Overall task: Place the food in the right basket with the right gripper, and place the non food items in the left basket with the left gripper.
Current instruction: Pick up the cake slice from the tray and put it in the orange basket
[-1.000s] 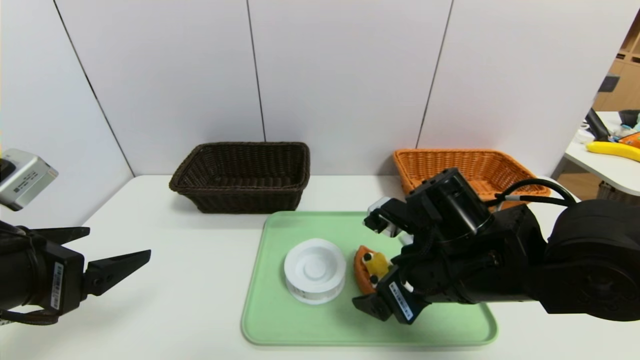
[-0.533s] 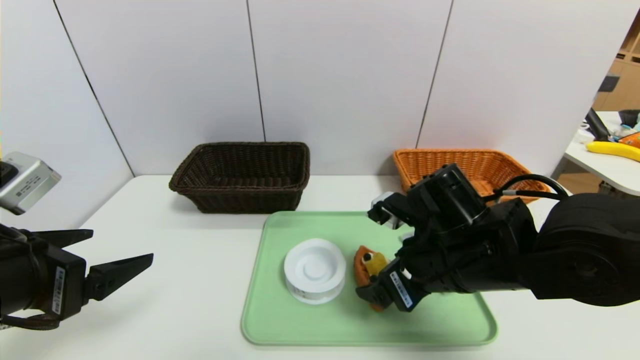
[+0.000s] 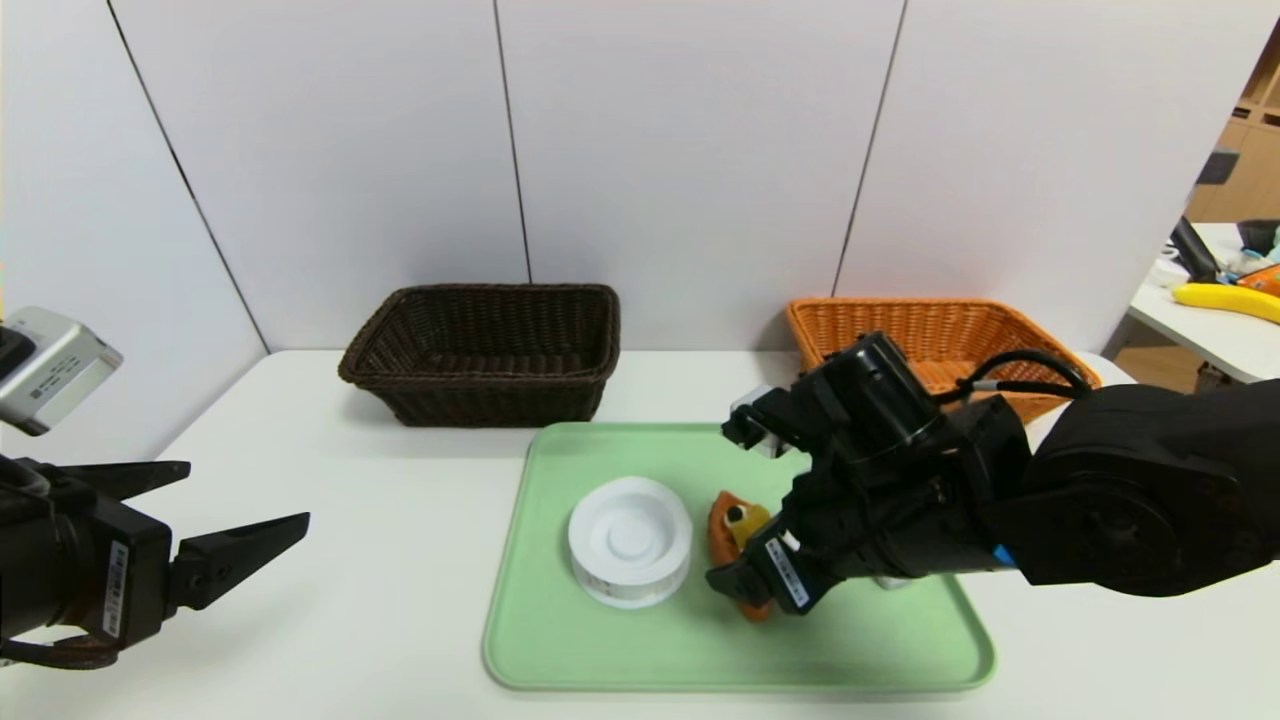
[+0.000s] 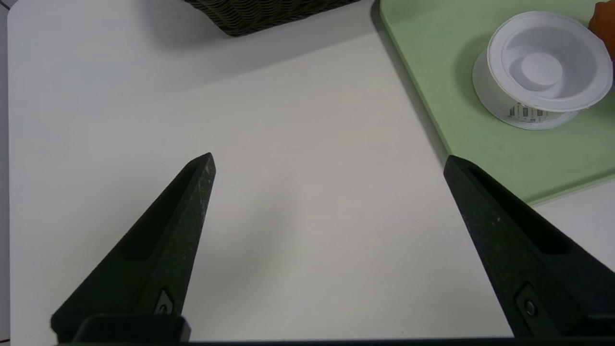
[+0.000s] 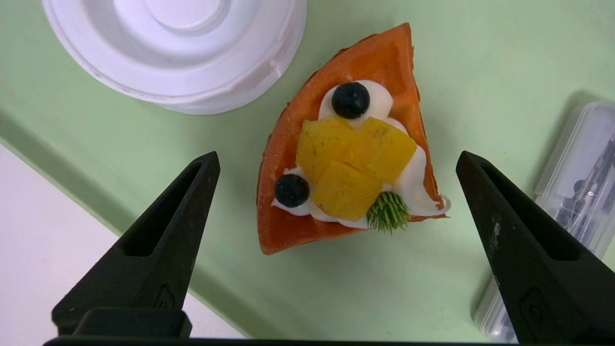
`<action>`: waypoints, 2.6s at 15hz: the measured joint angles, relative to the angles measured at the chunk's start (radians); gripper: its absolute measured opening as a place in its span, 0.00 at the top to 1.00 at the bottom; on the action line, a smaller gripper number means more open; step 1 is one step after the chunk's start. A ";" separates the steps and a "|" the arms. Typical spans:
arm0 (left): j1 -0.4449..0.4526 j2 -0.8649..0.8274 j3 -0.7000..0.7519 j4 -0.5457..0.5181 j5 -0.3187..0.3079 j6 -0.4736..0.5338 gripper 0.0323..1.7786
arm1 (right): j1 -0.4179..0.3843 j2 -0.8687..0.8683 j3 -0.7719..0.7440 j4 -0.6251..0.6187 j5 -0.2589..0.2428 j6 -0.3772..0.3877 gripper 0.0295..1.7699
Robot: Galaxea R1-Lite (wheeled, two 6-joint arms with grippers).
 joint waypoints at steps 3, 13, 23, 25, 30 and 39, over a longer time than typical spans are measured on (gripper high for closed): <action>-0.016 0.000 -0.010 0.011 0.007 0.000 0.05 | -0.001 0.017 -0.005 0.002 -0.008 0.000 0.04; -0.022 0.001 -0.013 0.011 0.012 0.000 0.05 | 0.001 0.051 -0.007 0.007 -0.040 -0.006 0.04; -0.022 0.003 -0.009 0.011 0.013 0.000 0.05 | 0.000 0.076 -0.022 -0.005 -0.036 -0.004 0.08; -0.022 0.003 -0.009 0.011 0.012 0.000 0.05 | 0.003 0.081 -0.023 -0.012 -0.030 -0.003 0.27; -0.022 0.003 -0.008 0.011 0.011 0.000 0.05 | 0.006 0.083 -0.023 -0.013 -0.027 0.001 0.45; -0.022 -0.001 -0.001 0.011 0.011 0.000 0.05 | 0.007 0.034 -0.047 0.003 -0.041 0.027 0.51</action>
